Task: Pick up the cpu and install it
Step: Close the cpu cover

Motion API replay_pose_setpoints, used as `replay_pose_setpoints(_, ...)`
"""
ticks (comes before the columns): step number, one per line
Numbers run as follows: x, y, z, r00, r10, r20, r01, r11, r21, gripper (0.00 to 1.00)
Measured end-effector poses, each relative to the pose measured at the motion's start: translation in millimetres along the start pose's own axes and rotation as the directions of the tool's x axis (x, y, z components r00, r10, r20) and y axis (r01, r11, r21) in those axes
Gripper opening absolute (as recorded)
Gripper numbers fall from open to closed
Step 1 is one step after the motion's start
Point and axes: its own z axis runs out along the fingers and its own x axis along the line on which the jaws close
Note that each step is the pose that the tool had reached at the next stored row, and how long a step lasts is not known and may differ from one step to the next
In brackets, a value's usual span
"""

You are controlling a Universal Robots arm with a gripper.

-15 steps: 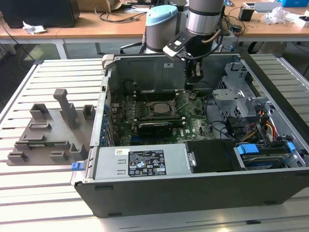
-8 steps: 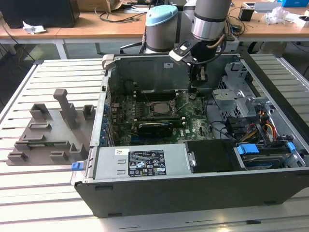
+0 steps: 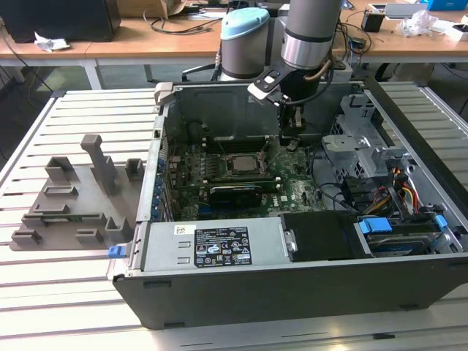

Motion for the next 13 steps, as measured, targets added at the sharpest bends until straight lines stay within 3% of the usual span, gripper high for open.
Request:
replay_pose_setpoints(6,0.0,-9.7,0.5,1.0,0.0,0.0001,0.0,1.0,0.0,0.11)
replay_pose_setpoints(13,0.0,-13.7,0.7,1.0,0.0,0.0,0.0,1.0,-0.0001,0.11)
